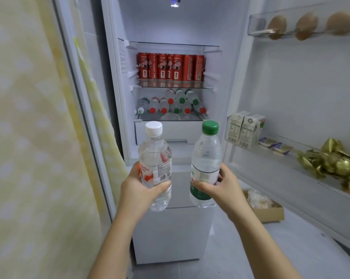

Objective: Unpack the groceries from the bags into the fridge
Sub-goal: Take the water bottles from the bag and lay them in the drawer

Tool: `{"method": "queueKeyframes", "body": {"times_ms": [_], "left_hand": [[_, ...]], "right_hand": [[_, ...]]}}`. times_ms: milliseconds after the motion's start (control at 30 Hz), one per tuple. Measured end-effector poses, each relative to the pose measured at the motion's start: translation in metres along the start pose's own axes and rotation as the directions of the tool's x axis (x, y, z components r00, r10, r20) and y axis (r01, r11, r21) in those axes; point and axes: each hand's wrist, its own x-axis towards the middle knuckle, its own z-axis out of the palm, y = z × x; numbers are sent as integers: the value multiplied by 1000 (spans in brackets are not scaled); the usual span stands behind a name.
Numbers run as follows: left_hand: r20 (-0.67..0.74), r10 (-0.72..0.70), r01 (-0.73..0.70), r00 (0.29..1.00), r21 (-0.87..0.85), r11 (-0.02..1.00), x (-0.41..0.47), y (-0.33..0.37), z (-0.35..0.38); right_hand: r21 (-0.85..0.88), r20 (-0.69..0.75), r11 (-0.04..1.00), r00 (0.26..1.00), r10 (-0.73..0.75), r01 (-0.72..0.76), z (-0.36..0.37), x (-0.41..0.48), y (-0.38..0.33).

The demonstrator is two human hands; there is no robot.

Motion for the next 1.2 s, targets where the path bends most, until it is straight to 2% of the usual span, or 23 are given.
{"method": "queueKeyframes", "body": {"times_ms": [233,533,833,1033,1200], "left_hand": [[17,-55,55,998,11,998,64,-31,5],[-7,-64,64,998,50,997,156,-67,50],[-43,-185,187,982,41,982,257,-106,96],[-88,-268,268,959,-10,963,297,-122,116],[-64,-268,269,961,7,963,327,-137,122]], "right_hand": [[-21,-43,999,999,29,-30,25,66,21],[-27,7,999,1000,21,-21,45,176,57],[-122,39,990,997,71,-66,71,303,93],[-220,37,970,993,110,-99,90,350,114],[-225,19,967,992,124,-117,96,372,126]]}}
